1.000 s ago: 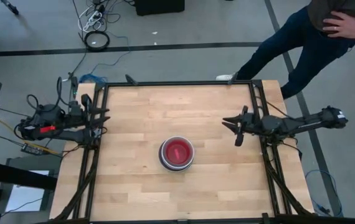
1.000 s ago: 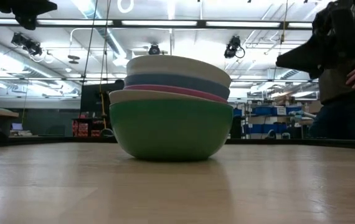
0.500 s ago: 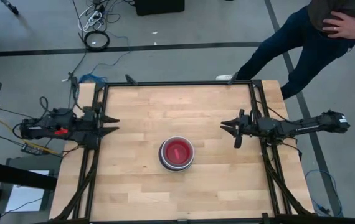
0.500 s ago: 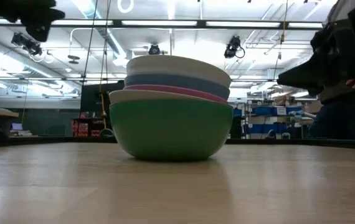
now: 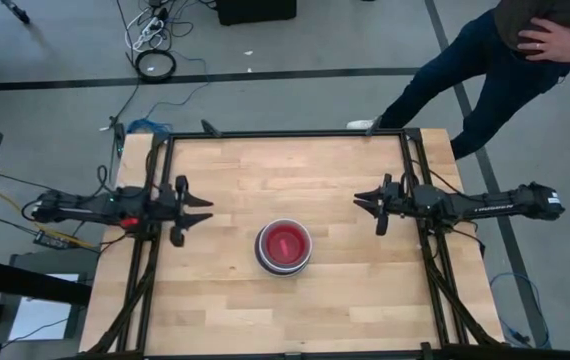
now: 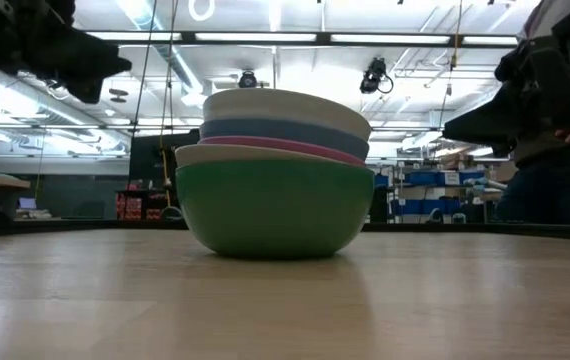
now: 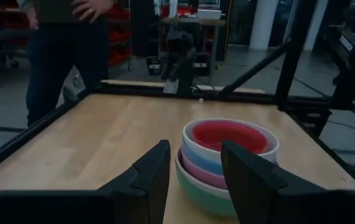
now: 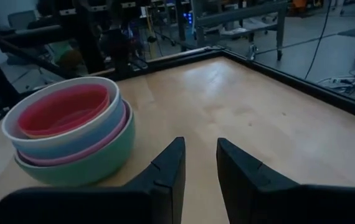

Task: Nest bowls inside each other
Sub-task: Return to Home Position

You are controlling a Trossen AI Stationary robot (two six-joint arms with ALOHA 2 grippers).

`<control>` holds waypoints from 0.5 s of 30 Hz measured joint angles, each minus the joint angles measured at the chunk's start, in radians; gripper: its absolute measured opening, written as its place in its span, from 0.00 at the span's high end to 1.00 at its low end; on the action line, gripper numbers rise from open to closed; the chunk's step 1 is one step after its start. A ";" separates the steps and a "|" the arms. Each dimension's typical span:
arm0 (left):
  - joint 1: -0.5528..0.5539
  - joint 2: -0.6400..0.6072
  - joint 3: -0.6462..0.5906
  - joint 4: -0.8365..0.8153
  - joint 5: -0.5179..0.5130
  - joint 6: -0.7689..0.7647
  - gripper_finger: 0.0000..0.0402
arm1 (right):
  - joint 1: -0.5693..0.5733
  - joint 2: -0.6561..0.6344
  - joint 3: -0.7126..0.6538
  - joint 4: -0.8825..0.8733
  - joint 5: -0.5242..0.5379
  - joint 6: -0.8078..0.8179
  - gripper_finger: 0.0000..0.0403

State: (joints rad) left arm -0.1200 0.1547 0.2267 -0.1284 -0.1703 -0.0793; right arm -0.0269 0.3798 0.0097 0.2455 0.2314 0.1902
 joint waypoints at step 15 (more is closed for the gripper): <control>0.000 -0.004 -0.173 0.165 0.020 0.075 0.62 | -0.025 0.000 0.000 -0.055 0.006 0.032 0.80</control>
State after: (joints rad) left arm -0.1200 0.1503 0.0537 0.0366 -0.1507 -0.0044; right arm -0.0515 0.3801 0.0093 0.1900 0.2370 0.2223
